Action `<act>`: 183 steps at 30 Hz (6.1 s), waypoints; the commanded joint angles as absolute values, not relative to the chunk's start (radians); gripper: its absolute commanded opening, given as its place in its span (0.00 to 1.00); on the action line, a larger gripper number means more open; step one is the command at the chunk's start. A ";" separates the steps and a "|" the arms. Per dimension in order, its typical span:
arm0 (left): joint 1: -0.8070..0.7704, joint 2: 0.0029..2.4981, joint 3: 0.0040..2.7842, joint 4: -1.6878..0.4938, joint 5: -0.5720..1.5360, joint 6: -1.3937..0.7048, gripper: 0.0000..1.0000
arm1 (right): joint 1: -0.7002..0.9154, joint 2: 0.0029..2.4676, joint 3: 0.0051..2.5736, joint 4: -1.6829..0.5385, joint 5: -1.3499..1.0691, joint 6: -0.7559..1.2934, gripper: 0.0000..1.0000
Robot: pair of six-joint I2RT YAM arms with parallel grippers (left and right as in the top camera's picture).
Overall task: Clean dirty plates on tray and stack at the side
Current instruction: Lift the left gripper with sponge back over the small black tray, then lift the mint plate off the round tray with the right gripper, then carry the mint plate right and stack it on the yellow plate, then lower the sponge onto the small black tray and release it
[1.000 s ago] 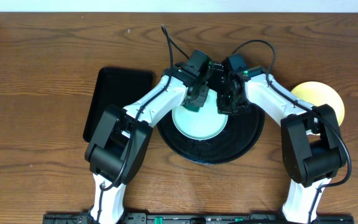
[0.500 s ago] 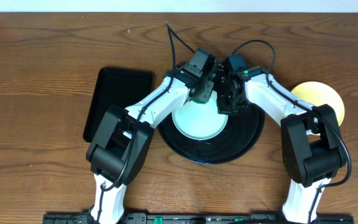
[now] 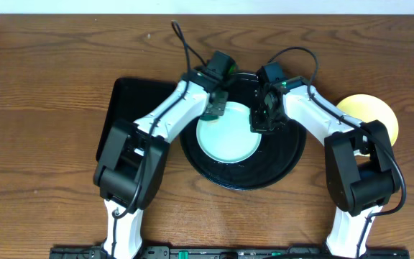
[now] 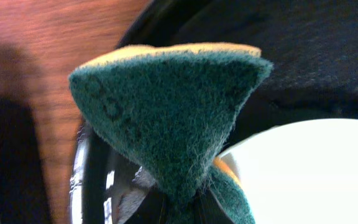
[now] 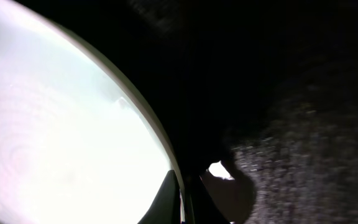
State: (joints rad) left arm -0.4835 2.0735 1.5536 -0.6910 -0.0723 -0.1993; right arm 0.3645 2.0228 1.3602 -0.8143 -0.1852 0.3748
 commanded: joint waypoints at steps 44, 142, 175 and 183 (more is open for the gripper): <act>-0.359 1.845 1.644 -0.878 0.015 -0.215 0.08 | 0.633 1.597 1.348 -1.016 0.852 0.394 0.01; -0.359 1.846 1.644 -0.878 0.015 -0.216 0.08 | -0.530 1.599 1.063 -0.737 0.216 0.531 0.01; -0.223 1.718 1.654 -0.936 0.015 -0.150 0.08 | -0.443 1.602 1.011 -0.709 0.041 0.343 0.63; -0.156 1.679 1.654 -0.963 0.015 -0.150 0.08 | -0.480 1.602 1.010 -0.749 0.101 0.370 0.64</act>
